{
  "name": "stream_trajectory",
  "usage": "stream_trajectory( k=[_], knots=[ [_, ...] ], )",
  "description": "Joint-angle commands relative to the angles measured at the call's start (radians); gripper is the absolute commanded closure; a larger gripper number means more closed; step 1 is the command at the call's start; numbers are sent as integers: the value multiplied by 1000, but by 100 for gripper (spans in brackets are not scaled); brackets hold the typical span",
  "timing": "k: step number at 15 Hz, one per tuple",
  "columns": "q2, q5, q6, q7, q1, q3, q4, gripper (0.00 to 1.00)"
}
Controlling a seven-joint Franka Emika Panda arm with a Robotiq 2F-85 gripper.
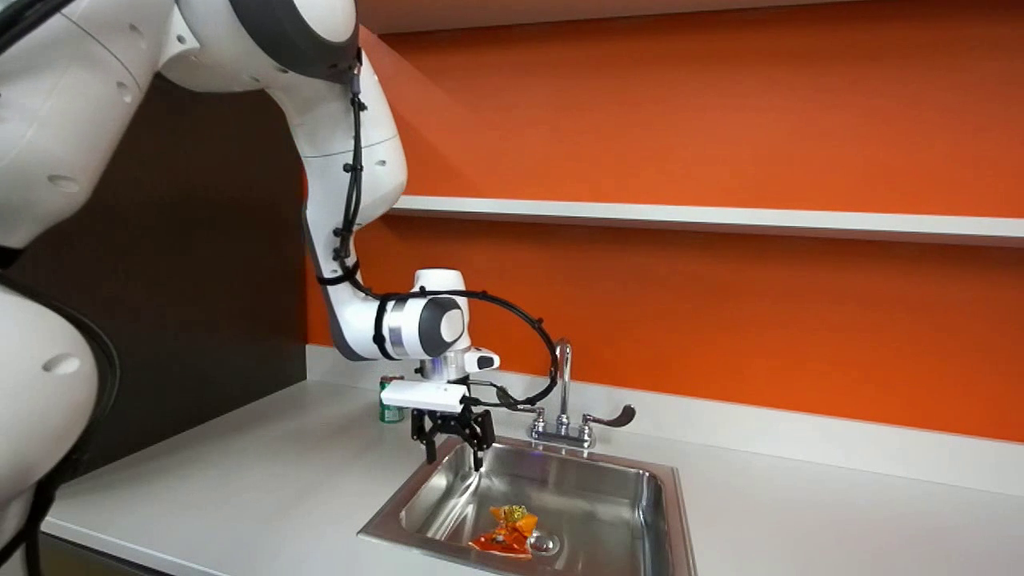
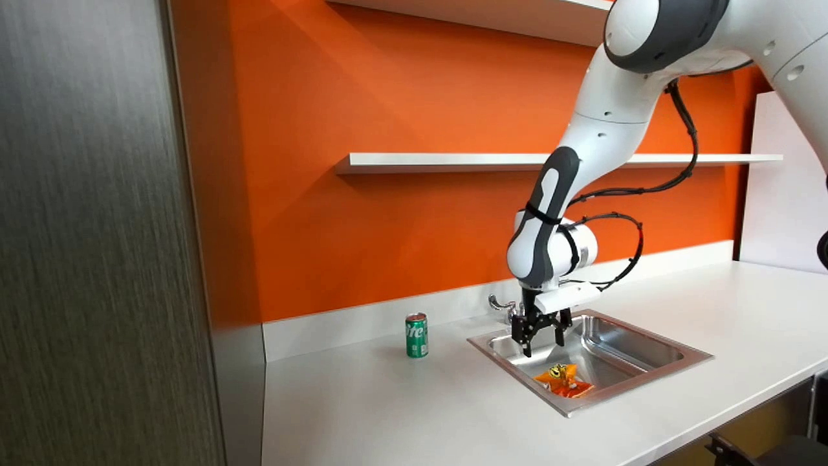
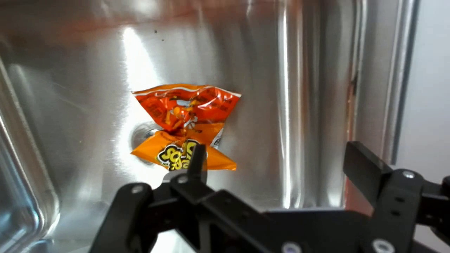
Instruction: Place the bag of cheetos in the sink
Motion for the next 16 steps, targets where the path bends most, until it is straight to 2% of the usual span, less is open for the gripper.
stream_trajectory(
  k=[1,6,10,14,15,16],
  knots=[
    [-164,3,-86,38,28,16,-109,0],
    [-318,-43,-167,121,75,20,-194,0],
    [-422,-51,-233,162,74,53,-254,0],
    [-507,-189,-275,268,68,76,-304,0],
    [-433,-116,-234,194,51,83,-262,0],
    [-452,-143,-242,218,50,88,-273,0]
  ],
)
